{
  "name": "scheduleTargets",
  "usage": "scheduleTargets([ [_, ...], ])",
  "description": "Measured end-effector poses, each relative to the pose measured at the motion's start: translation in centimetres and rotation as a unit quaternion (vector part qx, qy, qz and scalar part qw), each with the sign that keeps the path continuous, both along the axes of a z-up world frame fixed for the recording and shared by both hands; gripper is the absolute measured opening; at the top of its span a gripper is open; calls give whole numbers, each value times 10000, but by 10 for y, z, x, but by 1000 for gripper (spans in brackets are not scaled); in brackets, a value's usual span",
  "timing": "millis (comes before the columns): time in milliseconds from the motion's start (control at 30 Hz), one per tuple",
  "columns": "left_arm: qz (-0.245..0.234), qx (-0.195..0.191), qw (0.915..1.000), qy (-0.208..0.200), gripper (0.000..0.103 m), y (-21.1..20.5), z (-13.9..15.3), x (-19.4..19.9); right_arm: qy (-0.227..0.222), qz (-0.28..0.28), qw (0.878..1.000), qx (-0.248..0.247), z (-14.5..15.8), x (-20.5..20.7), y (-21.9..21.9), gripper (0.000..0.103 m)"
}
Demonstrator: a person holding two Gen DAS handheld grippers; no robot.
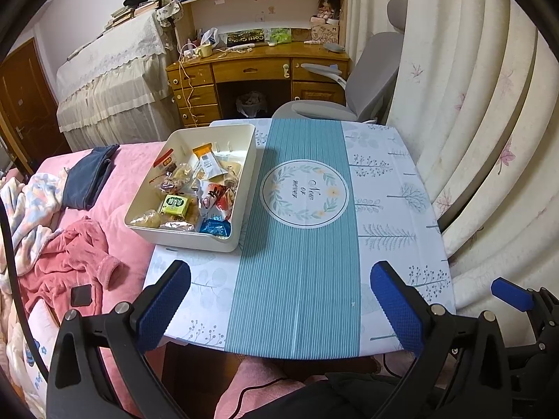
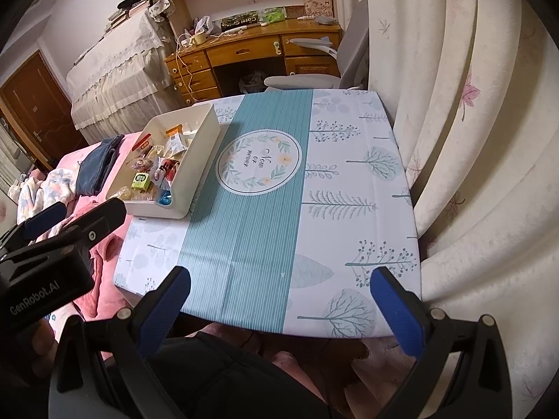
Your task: Organize snacks
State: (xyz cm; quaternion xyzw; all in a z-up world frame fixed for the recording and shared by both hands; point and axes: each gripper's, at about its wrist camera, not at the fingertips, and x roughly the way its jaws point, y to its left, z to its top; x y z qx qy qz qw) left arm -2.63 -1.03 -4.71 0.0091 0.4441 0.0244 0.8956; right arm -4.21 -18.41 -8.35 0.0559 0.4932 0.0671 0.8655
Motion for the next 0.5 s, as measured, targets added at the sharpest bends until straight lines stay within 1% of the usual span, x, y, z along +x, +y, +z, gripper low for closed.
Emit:
scheduleTargets([
  [500, -4, -10, 10000, -6, 102, 1, -1, 0, 41, 0, 10000, 13, -3, 1, -1, 103],
])
